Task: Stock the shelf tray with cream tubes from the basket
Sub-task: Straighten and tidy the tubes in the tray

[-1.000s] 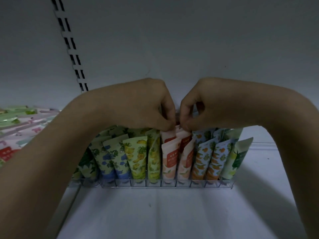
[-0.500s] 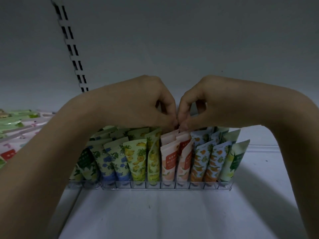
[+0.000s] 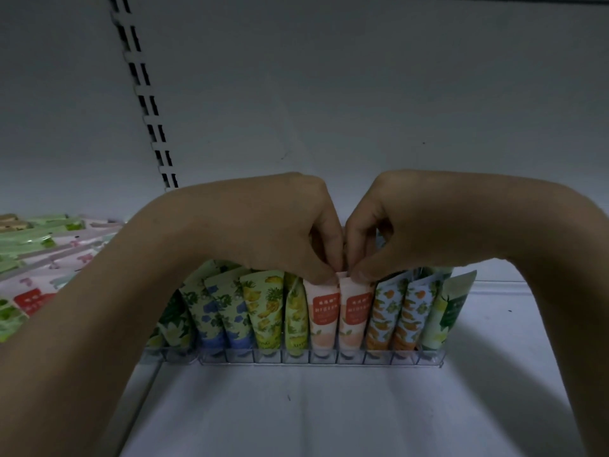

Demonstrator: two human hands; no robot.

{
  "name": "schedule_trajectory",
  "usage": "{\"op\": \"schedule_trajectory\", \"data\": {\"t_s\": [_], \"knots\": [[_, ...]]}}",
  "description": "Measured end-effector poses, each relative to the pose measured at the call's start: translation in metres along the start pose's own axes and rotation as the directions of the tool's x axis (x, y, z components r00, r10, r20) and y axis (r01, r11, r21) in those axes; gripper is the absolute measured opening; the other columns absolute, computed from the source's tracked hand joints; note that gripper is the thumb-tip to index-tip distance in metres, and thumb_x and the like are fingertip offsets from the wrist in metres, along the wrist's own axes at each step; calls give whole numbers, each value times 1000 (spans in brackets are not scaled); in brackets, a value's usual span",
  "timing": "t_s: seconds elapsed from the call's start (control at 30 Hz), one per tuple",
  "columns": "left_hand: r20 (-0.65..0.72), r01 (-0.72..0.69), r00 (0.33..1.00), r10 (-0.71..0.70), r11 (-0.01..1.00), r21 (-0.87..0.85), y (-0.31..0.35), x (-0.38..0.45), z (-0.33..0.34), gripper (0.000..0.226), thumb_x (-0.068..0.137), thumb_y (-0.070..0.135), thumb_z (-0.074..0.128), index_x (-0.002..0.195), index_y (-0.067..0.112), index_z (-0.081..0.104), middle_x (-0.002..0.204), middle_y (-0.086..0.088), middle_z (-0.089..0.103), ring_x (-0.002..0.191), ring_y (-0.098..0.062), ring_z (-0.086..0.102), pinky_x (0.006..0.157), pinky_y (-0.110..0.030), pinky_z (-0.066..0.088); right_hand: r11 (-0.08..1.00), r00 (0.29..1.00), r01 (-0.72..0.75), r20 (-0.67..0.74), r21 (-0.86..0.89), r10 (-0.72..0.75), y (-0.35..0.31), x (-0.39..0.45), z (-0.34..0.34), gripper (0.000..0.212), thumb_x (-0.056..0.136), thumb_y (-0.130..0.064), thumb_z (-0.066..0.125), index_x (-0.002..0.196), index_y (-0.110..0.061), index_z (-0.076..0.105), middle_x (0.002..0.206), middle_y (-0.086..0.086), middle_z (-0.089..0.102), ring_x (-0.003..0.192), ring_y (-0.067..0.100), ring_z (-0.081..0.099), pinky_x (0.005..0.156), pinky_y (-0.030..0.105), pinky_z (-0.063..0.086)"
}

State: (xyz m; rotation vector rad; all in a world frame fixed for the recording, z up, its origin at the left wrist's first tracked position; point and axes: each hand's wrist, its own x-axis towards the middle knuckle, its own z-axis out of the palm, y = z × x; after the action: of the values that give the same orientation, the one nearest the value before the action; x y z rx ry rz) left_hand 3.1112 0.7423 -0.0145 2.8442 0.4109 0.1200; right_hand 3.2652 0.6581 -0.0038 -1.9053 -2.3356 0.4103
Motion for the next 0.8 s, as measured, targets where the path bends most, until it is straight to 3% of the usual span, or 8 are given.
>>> {"op": "schedule_trajectory", "data": {"t_s": [0.27, 0.47, 0.6, 0.8], "knots": [[-6, -14, 1000, 14, 999, -36, 0, -1, -3, 9, 75, 36, 76, 83, 35, 78, 68, 25, 68, 62, 9, 60, 60, -4, 42, 999, 999, -31, -20, -6, 31, 0, 1, 0, 7, 74, -37, 76, 69, -34, 74, 58, -22, 65, 51, -8, 57, 44, 6, 39], [-156, 39, 987, -42, 999, -20, -7, -2, -9, 13, 75, 44, 66, 76, 34, 75, 61, 27, 62, 59, 7, 57, 55, -4, 39, 999, 989, 33, -145, 27, -29, 5, -7, -9, 11, 83, -27, 72, 76, -35, 72, 46, -34, 52, 46, -13, 51, 41, 2, 33], [-89, 60, 994, -60, 998, 4, -11, 2, -3, 16, 74, 47, 67, 78, 33, 75, 64, 28, 64, 61, 8, 59, 57, -4, 40, 1000, 993, 18, -117, -12, -20, 7, -1, -4, 9, 83, -29, 72, 77, -36, 72, 50, -37, 52, 49, -13, 51, 42, 3, 33], [-53, 26, 998, -25, 1000, 17, -11, 4, 0, 6, 77, 31, 76, 81, 35, 75, 61, 34, 60, 59, 14, 56, 55, -1, 37, 1000, 995, -13, -101, -16, 12, 11, 5, 1, 10, 81, -30, 73, 73, -36, 73, 56, -32, 58, 54, -14, 54, 42, 3, 34]]}}
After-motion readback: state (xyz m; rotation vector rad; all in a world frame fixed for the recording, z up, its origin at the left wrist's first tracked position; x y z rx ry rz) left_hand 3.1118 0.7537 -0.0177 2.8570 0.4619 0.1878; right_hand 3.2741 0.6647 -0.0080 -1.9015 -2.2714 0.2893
